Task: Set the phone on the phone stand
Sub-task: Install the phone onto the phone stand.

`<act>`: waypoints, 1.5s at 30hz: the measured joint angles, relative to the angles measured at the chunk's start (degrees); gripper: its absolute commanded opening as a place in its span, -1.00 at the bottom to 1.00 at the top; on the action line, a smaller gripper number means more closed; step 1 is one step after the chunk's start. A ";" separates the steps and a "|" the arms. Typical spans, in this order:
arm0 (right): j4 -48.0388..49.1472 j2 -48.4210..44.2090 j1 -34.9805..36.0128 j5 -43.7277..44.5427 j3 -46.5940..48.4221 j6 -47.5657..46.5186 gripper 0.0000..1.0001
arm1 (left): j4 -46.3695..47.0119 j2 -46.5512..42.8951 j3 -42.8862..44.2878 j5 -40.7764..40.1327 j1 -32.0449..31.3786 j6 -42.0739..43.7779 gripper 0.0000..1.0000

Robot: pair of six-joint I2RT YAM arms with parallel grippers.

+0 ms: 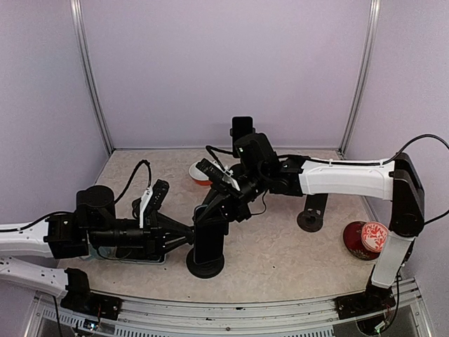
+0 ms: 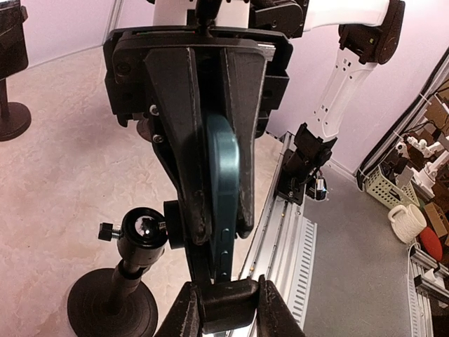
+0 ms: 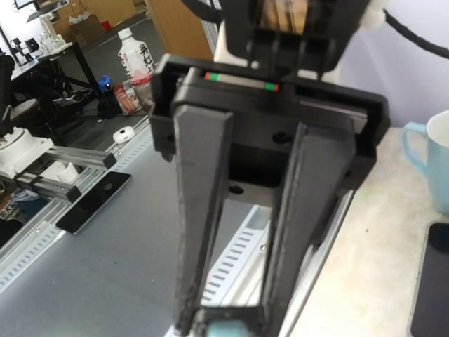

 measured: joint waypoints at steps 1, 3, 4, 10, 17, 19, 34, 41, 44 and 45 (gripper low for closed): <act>-0.70 0.00 0.04 0.00 0.28 0.00 -1.00 | 0.55 0.44 -0.02 0.31 0.00 -0.15 -1.00; -1.97 0.00 0.33 0.22 0.83 -0.04 -1.00 | 1.79 1.57 -0.02 0.70 0.02 -0.37 -1.00; -2.45 0.00 0.55 0.42 1.03 -0.09 -1.00 | 2.32 2.05 -0.02 0.94 0.02 -0.42 -1.00; -3.54 -0.26 0.96 0.52 1.11 -0.11 -1.00 | 3.23 2.73 -0.02 1.84 0.02 -0.44 -0.69; -3.61 -0.81 1.22 1.42 0.70 -0.04 -1.00 | 3.56 2.58 -0.02 2.91 -0.04 -0.90 0.06; -3.58 -1.01 1.22 2.14 0.55 0.11 -1.00 | 3.82 2.14 -0.02 3.48 -0.13 -1.33 0.33; -2.64 -3.34 1.20 10.56 -0.63 4.13 -1.00 | 4.74 -10.45 -1.11 2.08 -0.74 -2.97 0.98; -3.02 -4.37 1.25 17.55 -0.63 6.82 -1.00 | 4.59 -12.00 -3.56 -0.07 -0.74 -4.00 0.98; -3.26 -4.76 1.22 19.93 -0.61 7.45 -1.00 | 4.57 -12.33 -3.91 -0.59 -0.81 -4.13 0.98; -3.28 -4.85 1.22 20.46 -0.61 7.67 -1.00 | 4.55 -12.50 -3.98 -0.76 -0.87 -4.17 0.98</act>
